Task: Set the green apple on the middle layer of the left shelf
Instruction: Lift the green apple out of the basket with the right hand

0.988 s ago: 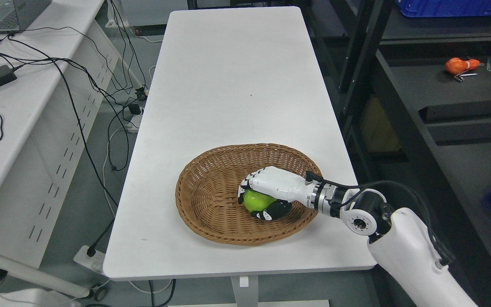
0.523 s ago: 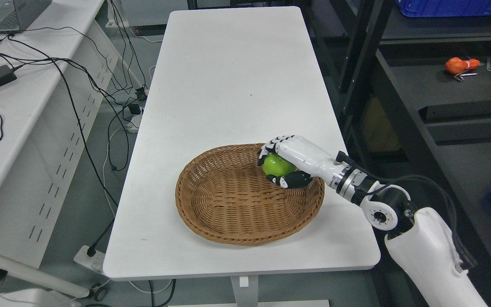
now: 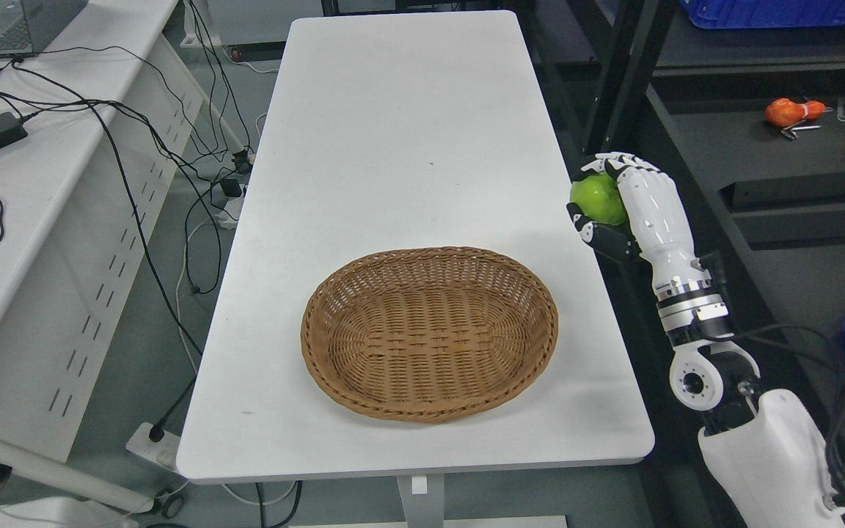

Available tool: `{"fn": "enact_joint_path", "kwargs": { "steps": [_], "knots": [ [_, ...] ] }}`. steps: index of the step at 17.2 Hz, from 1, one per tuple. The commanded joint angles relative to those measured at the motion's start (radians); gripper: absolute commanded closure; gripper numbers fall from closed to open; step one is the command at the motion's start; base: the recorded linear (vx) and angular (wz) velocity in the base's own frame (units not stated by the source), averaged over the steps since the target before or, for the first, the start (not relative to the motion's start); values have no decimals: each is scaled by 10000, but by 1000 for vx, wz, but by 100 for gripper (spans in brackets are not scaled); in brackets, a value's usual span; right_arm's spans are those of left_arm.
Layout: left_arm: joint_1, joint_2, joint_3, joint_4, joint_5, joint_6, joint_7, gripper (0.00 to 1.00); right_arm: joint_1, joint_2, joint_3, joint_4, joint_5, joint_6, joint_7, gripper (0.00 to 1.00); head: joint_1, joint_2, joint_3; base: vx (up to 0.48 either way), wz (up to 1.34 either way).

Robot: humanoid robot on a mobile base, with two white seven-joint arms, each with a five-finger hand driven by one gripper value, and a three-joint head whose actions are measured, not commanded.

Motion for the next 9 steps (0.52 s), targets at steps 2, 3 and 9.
{"fn": "enact_joint_path", "kwargs": {
  "steps": [2, 3, 9],
  "knots": [
    [0, 173, 0, -3, 0, 5, 4, 0, 720, 619, -786, -513, 19, 83, -200, 100, 0, 0, 0, 0, 0],
    [0, 173, 0, -3, 0, 5, 4, 0, 751, 619, -786, -513, 19, 83, -200, 100, 0, 0, 0, 0, 0],
    [0, 173, 0, -3, 0, 5, 4, 0, 1042, 726, -863, -590, 19, 68, -215, 100, 0, 0, 0, 0, 4]
  ]
}}
